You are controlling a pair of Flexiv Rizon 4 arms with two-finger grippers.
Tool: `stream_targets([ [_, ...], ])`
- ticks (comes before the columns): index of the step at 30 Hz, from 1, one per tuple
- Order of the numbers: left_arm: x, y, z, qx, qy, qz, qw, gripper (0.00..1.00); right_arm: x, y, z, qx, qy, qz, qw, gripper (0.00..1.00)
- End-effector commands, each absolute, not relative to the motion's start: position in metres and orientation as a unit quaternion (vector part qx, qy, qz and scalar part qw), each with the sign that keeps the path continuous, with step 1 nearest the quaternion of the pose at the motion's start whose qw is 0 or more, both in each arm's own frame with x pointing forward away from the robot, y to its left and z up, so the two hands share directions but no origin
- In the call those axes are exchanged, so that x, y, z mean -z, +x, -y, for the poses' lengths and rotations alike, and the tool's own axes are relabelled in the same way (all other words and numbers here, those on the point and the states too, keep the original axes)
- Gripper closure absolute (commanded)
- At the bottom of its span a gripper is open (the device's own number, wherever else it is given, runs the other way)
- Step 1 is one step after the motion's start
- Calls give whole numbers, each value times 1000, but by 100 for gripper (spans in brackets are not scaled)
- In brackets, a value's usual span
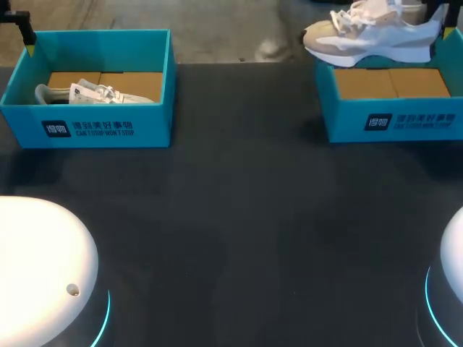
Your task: Take the shoe out of the shoebox, open the shoe tongue, remove and reinsert the insole, then place the shoe into the shoebox
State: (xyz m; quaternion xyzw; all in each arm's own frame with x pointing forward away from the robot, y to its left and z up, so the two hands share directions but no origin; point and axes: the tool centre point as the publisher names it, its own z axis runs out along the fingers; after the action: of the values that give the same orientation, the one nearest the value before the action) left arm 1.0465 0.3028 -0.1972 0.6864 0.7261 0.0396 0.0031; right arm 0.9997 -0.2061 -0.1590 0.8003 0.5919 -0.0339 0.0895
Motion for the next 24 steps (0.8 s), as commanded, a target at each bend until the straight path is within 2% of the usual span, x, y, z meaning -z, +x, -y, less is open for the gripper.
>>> stream_targets([
  [1,197,1046,-303,-41,687,-726,3,0,149,973,193,16,801,-590,106,100],
  [24,197,1046,-303,-41,687,-726,3,0,134,866,92,28,785,-609,112,100],
])
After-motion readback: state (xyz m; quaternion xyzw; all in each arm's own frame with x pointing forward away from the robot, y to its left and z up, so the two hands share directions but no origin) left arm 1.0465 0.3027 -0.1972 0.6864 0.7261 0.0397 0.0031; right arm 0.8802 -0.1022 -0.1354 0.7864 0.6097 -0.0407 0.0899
